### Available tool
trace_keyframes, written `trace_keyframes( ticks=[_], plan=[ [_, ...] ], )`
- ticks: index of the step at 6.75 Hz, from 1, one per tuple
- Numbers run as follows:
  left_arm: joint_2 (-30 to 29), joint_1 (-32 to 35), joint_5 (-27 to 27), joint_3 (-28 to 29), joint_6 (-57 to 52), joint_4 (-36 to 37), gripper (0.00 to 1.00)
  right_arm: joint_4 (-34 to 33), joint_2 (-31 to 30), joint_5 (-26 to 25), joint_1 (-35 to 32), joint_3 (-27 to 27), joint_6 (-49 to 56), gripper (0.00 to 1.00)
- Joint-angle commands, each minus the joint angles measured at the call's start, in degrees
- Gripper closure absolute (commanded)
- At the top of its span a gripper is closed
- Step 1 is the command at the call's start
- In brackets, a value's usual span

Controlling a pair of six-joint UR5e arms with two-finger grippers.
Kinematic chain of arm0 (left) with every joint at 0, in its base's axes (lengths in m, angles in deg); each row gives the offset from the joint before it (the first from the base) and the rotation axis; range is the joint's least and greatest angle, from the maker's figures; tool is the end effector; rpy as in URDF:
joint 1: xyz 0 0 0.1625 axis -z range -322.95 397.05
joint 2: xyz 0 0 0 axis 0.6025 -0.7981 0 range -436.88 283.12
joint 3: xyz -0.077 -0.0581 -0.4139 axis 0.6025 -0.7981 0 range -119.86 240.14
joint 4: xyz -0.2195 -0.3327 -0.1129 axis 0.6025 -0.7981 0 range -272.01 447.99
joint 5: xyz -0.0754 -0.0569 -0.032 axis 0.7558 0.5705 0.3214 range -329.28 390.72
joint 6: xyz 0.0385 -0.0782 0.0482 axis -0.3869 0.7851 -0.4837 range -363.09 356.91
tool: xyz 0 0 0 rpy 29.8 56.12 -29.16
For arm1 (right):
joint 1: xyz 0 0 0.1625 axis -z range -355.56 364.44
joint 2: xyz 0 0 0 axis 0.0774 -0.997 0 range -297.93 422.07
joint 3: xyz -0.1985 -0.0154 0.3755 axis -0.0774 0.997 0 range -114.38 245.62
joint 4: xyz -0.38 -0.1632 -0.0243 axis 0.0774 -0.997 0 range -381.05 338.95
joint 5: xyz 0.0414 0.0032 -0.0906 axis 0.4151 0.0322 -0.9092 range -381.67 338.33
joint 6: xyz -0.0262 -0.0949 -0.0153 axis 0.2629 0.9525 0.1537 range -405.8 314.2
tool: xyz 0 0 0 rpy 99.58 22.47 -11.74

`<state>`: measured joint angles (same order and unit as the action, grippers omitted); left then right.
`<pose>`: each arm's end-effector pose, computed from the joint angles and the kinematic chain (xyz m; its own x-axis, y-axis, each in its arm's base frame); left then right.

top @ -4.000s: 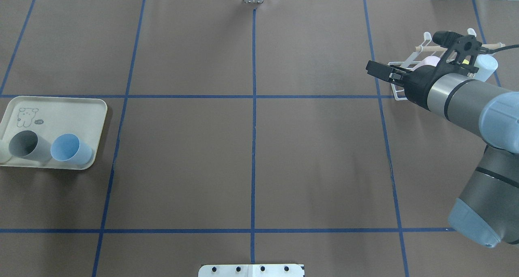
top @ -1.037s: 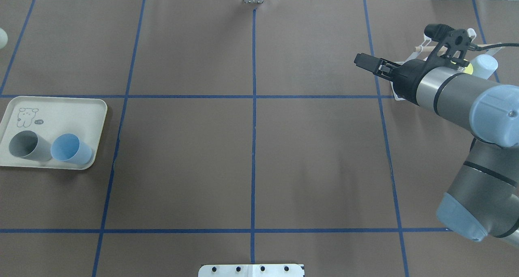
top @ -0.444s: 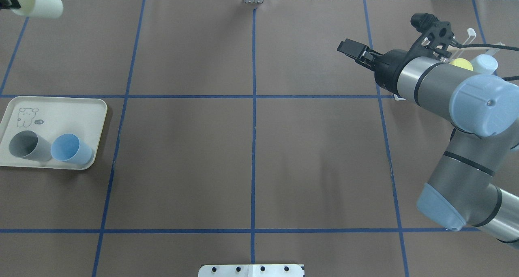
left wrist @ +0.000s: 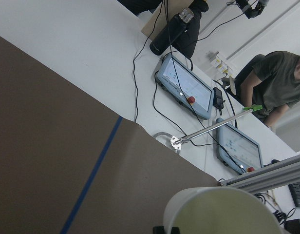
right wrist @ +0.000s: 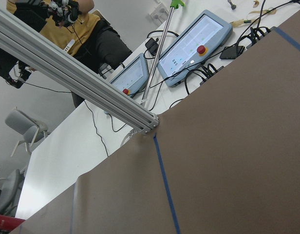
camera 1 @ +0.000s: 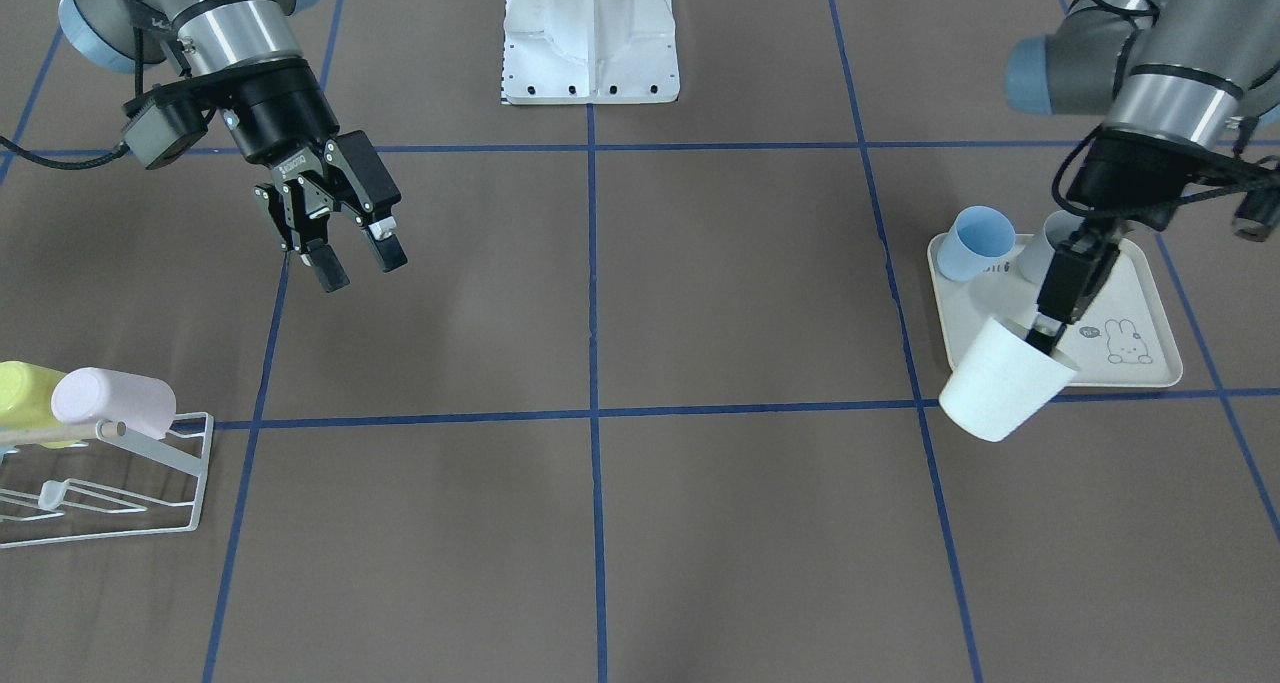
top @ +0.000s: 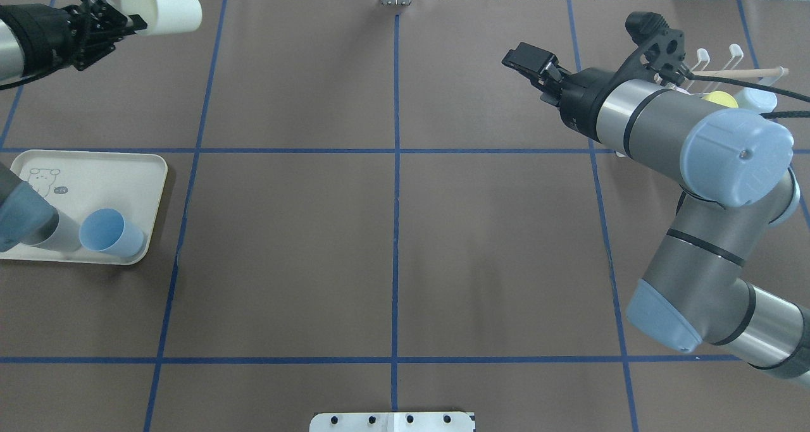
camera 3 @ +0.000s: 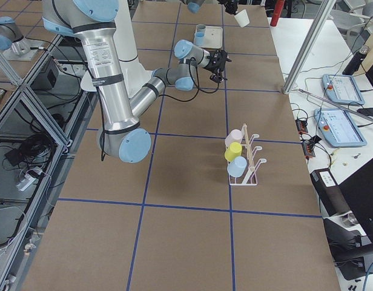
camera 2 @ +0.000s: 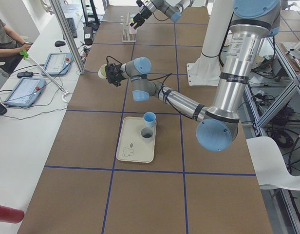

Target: Transfer IKEA cup to right arm and place on rack

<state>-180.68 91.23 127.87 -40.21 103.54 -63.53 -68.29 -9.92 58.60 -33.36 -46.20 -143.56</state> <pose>0.2328 -0.5291 0.3227 -0.1671 -0.2536 -0.9528 0.7139 0.6354 -0.2943 -0.3369 -0.4513 0.2293 0.0016 0.1696 0.9855 -0.7435 0.6592 -0.1122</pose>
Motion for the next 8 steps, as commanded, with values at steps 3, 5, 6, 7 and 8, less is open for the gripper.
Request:
trace_keyframes(
  ticks=[3,5,6,7,8],
  plan=[
    [-9.6,-10.7,-10.2,1.5,32.8,-12.1,1.0,19.1,0.9,0.0,0.8,5.4,-11.1,0.0],
    [-13.3,-15.8,-16.6,4.2,41.0,-20.8,1.0,24.9,2.8,-0.3,0.9,6.3,-15.7,0.0],
    [-16.0,-20.1,-20.5,6.1,41.7,-22.7,1.0,26.7,3.1,-0.3,0.9,6.4,-16.3,0.0],
    [-18.7,-23.6,-24.6,6.8,41.9,-24.5,1.0,27.7,3.6,-0.4,1.4,6.4,-16.4,0.0],
    [-19.0,-25.2,-27.7,7.4,45.7,-27.3,1.0,29.6,3.8,-0.6,1.6,6.4,-17.0,0.0]
  ],
)
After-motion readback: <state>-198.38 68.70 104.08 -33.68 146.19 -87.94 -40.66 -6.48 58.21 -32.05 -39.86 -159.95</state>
